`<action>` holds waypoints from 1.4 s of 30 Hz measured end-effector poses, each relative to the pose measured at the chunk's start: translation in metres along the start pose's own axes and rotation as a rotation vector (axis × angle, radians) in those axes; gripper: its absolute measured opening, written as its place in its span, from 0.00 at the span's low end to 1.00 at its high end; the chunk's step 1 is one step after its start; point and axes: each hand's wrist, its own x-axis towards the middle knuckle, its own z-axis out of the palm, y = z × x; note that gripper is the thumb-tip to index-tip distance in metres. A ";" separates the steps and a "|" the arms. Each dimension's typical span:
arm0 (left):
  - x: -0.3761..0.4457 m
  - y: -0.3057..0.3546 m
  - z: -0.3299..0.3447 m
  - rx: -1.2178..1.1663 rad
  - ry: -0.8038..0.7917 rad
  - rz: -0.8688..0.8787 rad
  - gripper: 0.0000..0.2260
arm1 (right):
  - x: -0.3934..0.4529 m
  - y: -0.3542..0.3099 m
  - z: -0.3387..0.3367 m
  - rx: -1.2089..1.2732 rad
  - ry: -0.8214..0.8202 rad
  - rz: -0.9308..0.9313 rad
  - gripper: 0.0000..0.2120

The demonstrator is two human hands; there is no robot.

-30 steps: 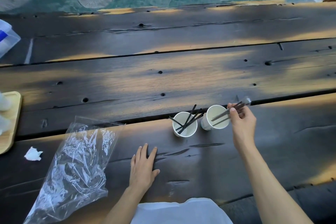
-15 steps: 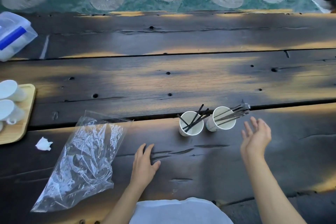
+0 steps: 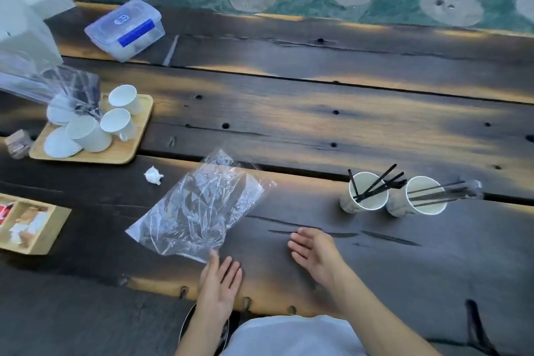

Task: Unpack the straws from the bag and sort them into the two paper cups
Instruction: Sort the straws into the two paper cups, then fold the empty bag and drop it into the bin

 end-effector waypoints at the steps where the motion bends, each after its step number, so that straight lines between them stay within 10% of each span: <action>1: 0.002 0.003 -0.002 0.016 0.012 0.049 0.19 | -0.001 0.002 0.010 -0.049 -0.017 0.001 0.05; 16: -0.016 -0.025 0.038 0.508 -0.183 0.039 0.07 | 0.035 -0.017 0.048 -0.078 0.016 -0.095 0.07; 30: -0.020 -0.048 0.010 0.378 -0.183 -0.079 0.16 | 0.071 -0.076 0.027 0.017 0.190 -0.274 0.09; 36: -0.016 -0.053 0.029 0.324 -0.193 -0.091 0.13 | 0.072 -0.066 0.020 -0.172 -0.026 -0.159 0.21; 42: -0.013 -0.053 0.032 0.361 -0.177 -0.086 0.12 | 0.076 -0.062 0.020 -0.330 0.066 -0.231 0.06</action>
